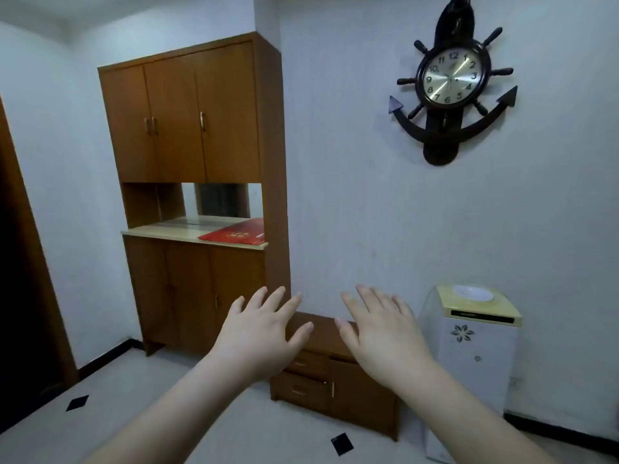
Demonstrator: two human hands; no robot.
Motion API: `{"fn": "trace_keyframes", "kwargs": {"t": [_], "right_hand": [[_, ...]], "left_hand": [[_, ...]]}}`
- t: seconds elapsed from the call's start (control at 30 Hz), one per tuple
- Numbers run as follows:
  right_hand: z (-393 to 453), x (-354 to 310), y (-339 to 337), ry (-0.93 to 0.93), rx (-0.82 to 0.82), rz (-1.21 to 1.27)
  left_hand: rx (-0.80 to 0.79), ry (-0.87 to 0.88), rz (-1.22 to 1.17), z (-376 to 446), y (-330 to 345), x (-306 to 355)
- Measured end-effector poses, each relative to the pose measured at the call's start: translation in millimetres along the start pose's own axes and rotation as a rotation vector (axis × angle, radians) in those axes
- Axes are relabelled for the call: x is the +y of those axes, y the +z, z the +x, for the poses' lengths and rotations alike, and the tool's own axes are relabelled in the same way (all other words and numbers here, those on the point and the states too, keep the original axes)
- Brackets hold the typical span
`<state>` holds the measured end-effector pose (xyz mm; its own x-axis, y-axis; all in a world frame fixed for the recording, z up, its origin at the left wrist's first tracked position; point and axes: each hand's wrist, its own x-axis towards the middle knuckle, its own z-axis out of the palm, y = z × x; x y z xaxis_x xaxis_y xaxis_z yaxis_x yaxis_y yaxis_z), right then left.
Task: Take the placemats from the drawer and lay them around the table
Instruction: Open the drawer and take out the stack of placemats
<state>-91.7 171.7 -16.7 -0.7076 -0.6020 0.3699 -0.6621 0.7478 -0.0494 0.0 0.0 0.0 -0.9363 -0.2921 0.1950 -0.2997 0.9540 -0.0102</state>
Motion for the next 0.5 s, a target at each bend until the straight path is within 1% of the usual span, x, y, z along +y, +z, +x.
{"fn": "trace_keyframes", "kwargs": {"t": [0.1, 0.23, 0.43, 0.5], "right_hand": [[29, 21, 16, 0.003, 0.044, 0.005], [64, 31, 36, -0.033, 0.018, 0.034], [119, 20, 70, -0.061, -0.041, 0.045], [140, 10, 81, -0.057, -0.053, 0.046]], "left_hand": [[-0.008, -0.004, 0.08, 34, 10, 7], [0.031, -0.001, 0.125, 66, 24, 3], [0.061, -0.052, 0.101, 112, 46, -29], [0.093, -0.058, 0.103, 127, 57, -47]]}}
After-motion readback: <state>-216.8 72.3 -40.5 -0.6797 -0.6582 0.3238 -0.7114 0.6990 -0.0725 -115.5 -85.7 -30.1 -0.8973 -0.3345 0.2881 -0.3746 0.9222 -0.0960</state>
